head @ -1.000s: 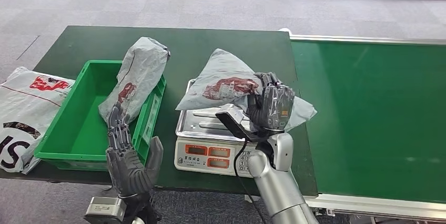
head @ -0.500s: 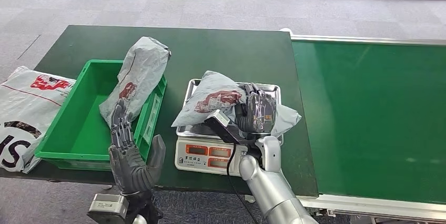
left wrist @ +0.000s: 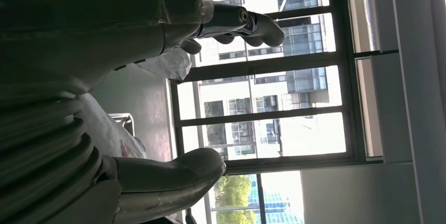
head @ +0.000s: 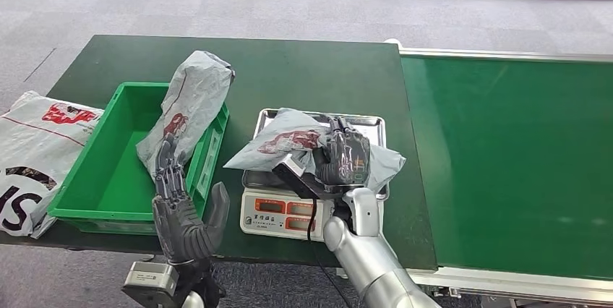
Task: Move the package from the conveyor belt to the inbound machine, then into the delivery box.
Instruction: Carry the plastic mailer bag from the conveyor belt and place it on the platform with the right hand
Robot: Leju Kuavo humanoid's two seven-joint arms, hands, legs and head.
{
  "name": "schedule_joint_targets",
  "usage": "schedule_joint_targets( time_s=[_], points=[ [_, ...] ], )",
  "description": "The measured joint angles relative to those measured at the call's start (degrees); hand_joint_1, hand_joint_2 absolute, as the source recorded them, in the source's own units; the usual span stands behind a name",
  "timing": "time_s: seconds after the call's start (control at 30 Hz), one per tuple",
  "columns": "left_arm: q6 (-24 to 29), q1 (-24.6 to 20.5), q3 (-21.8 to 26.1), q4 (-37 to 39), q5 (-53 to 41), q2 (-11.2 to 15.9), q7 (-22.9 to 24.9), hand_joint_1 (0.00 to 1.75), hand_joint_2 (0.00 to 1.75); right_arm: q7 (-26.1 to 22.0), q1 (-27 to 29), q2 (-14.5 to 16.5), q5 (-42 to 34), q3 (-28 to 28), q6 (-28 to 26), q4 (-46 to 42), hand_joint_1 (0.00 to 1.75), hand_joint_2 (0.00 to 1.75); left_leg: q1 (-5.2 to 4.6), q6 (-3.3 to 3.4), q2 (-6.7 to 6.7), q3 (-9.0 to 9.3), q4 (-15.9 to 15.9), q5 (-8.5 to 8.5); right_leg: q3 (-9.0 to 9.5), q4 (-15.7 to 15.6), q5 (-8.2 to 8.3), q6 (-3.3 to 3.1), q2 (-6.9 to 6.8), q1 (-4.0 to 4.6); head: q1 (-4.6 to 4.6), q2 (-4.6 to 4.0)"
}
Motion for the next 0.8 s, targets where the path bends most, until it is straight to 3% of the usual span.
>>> schedule_joint_targets(
  time_s=[0.43,0.8],
  points=[
    [0.11,-0.30,0.02,0.27,0.04,-0.10,-0.01,0.00,1.75,2.31,0.01,0.00,5.51,-0.02,-0.13,-0.39,0.00,1.75,0.00,0.00,0.01,0.03,0.00,0.00,0.03,0.00,0.01,-0.01,0.02,0.00,0.00,0.00],
    [0.40,-0.17,0.02,0.27,0.24,-0.09,0.00,0.00,1.75,-0.84,-0.52,0.00,-1.10,-0.02,-0.13,0.33,0.00,1.75,0.00,0.00,0.01,0.03,0.00,0.00,0.04,0.00,0.01,-0.01,0.01,0.00,0.00,-0.01]
  ],
)
